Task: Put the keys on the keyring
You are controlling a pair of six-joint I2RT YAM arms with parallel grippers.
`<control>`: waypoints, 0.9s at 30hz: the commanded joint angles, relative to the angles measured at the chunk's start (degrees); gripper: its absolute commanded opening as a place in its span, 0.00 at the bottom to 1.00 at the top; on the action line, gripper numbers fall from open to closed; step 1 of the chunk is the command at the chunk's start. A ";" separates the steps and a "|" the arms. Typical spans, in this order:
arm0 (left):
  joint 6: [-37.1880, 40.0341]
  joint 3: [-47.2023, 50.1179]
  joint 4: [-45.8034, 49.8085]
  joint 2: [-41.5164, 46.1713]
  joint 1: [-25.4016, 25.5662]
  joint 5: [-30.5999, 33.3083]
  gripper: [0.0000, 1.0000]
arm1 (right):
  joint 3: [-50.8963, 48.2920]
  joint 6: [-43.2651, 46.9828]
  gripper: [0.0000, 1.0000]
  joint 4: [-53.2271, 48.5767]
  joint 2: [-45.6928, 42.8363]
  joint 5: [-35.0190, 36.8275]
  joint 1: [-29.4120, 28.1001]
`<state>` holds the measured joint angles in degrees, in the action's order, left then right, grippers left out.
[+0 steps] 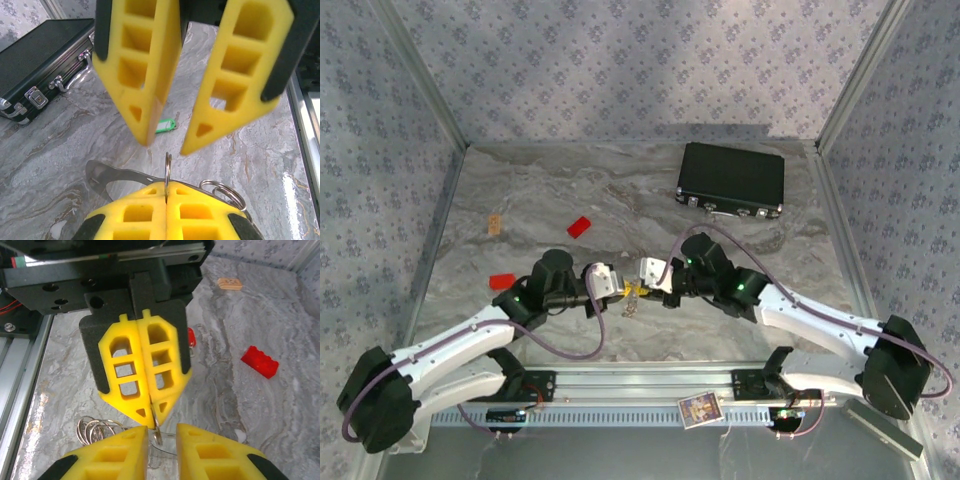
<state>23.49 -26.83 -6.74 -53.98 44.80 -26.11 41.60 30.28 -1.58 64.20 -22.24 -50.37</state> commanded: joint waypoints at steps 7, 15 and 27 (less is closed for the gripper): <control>0.16 -0.15 -2.44 0.58 0.47 -0.59 0.00 | 1.01 0.17 0.23 -0.61 1.91 0.88 -0.95; 0.25 -0.42 -1.86 0.33 0.47 -0.92 0.00 | 1.60 0.35 0.10 -0.87 2.77 1.58 -1.22; -0.63 -1.19 -3.30 -1.57 0.51 -1.00 0.12 | 1.62 -0.79 0.00 0.64 2.77 -1.39 -1.21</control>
<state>23.18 -26.79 -7.57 -55.07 44.80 -26.11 41.60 30.63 -1.72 66.87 -21.56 -51.27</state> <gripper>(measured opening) 0.112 0.052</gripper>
